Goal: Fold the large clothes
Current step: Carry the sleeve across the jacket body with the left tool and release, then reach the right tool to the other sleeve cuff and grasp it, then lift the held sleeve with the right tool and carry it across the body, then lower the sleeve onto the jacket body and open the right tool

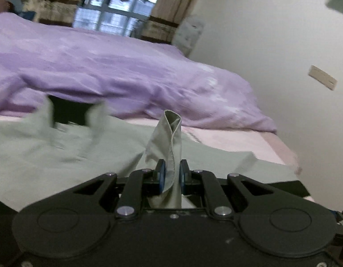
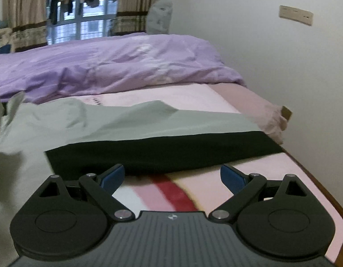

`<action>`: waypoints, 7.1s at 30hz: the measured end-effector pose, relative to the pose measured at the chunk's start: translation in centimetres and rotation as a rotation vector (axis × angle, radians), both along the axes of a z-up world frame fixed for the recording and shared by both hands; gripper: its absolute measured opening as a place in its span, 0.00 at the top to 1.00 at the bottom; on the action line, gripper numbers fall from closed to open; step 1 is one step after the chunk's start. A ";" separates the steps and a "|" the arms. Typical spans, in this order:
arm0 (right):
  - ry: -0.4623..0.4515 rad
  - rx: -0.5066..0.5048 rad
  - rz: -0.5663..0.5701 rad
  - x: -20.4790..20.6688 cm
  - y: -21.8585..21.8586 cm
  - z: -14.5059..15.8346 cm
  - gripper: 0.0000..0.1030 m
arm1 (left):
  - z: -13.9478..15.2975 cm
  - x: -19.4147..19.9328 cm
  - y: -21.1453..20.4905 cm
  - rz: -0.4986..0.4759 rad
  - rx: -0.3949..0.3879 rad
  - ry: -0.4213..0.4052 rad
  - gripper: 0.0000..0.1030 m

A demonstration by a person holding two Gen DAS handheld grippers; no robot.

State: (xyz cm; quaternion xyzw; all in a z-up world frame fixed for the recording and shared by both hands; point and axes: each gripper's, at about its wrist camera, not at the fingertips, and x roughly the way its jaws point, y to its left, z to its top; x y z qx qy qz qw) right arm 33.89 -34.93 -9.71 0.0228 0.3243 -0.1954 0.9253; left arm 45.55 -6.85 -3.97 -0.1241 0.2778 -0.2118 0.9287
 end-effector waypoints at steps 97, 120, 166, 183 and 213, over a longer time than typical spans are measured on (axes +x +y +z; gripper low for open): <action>-0.147 0.505 0.121 4.6 -8.8 -4.7 0.30 | -2.5 -8.0 10.0 0.225 0.346 -0.035 0.00; -0.358 0.862 -0.369 5.8 -20.4 -10.3 0.74 | -2.4 -8.8 9.3 0.193 0.372 -0.074 0.00; -0.264 0.260 0.561 3.5 35.6 4.8 0.95 | -4.5 -6.1 24.5 0.521 0.454 0.135 0.00; -0.085 0.418 0.677 4.8 40.1 -1.1 0.60 | -6.4 -6.4 29.8 0.585 0.427 0.219 0.00; -0.103 0.573 0.711 5.3 36.9 -0.2 0.89 | -6.0 -6.7 28.0 0.547 0.408 0.213 0.00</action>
